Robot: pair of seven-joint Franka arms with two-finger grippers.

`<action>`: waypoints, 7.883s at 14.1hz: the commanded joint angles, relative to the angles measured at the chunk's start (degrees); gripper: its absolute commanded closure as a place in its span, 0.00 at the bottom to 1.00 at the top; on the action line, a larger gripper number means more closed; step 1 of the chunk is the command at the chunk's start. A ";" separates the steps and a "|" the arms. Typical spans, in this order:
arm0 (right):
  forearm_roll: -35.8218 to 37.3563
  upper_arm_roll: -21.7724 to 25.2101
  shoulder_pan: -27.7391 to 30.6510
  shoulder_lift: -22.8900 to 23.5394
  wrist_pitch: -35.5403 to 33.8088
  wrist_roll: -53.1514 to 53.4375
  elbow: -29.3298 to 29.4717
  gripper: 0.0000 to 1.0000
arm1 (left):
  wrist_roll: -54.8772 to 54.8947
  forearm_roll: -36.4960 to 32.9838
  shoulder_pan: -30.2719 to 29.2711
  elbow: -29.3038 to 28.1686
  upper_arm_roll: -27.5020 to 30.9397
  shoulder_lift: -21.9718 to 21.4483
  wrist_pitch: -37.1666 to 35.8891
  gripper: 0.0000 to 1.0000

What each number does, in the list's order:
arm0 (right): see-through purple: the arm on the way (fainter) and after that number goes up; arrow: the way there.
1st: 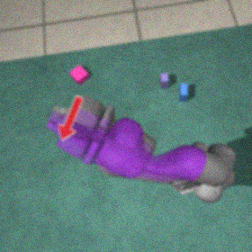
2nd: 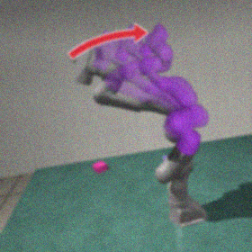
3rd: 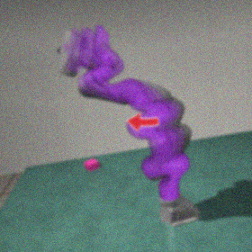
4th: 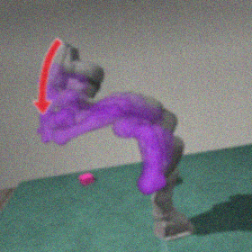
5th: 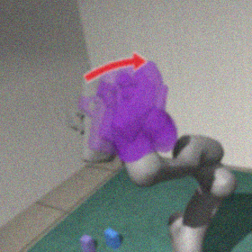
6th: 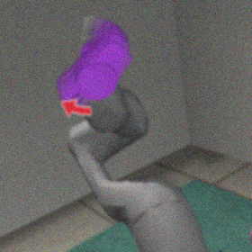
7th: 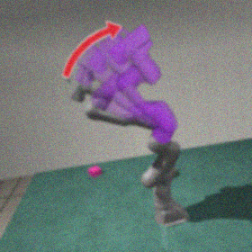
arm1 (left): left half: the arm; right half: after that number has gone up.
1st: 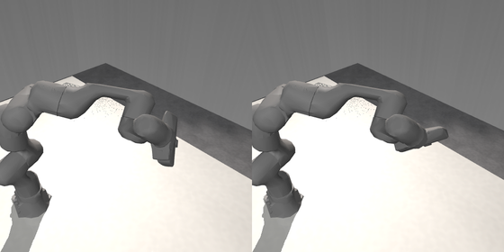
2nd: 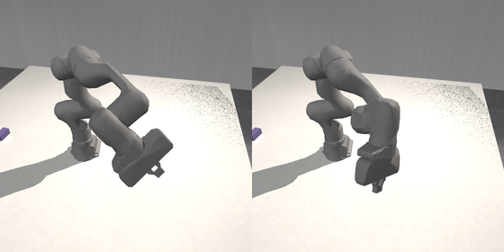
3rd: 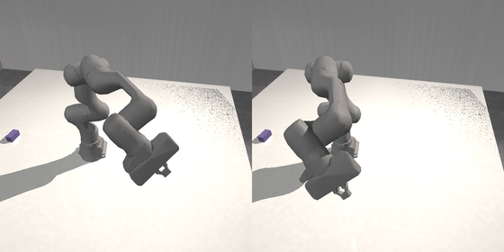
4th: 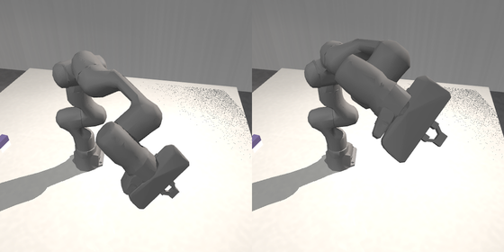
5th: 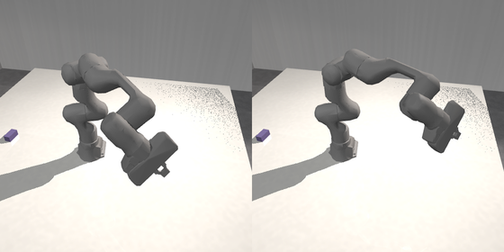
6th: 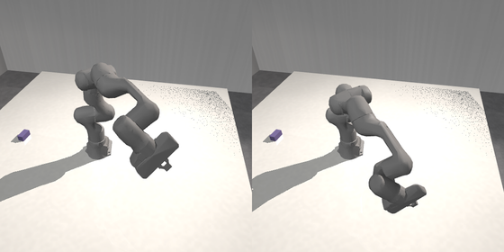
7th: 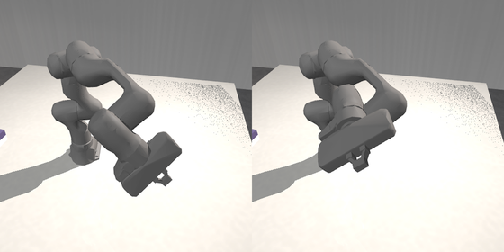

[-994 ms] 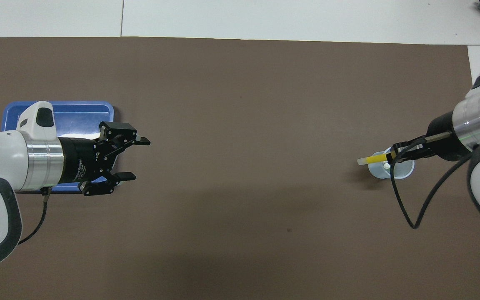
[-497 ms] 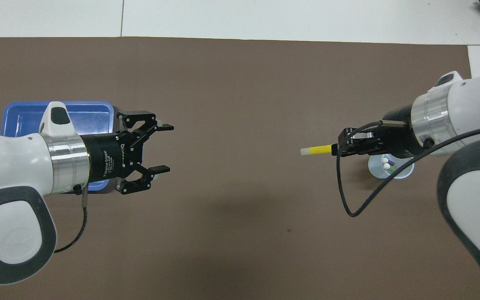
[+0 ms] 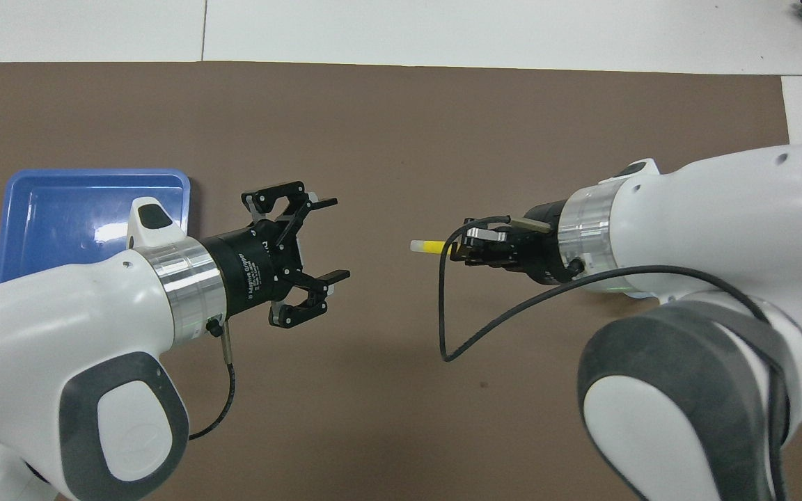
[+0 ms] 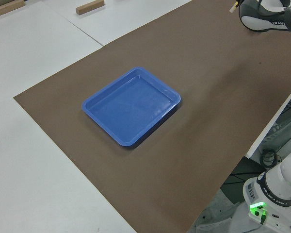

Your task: Right arm passes pens to left for tray arrangement

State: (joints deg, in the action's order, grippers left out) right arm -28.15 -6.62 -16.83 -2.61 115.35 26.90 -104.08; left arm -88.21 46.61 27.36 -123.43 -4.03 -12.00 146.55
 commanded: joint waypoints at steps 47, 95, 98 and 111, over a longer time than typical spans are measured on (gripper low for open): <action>-7.09 0.03 -3.47 -2.67 2.87 5.09 -2.71 1.00 | -3.81 0.85 5.87 -3.22 1.13 -0.83 -4.26 1.00; 32.55 0.47 22.20 4.37 2.60 -36.30 -18.26 0.60 | 89.18 -50.21 -28.06 3.02 1.22 19.73 -15.69 1.00; 32.55 0.47 22.37 4.37 2.34 -36.39 -18.26 0.77 | 89.09 -50.21 -28.06 3.63 1.22 22.98 -12.61 1.00; 36.41 0.38 22.37 3.57 -11.17 -45.62 -7.47 1.00 | 89.79 -52.67 -27.88 4.60 1.13 27.47 -8.82 0.94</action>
State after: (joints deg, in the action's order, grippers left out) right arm 6.83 -5.53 5.17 1.24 107.73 -16.84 -114.54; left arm 0.90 -4.81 0.17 -119.99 -2.34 13.83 137.64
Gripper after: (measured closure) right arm 0.824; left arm 0.828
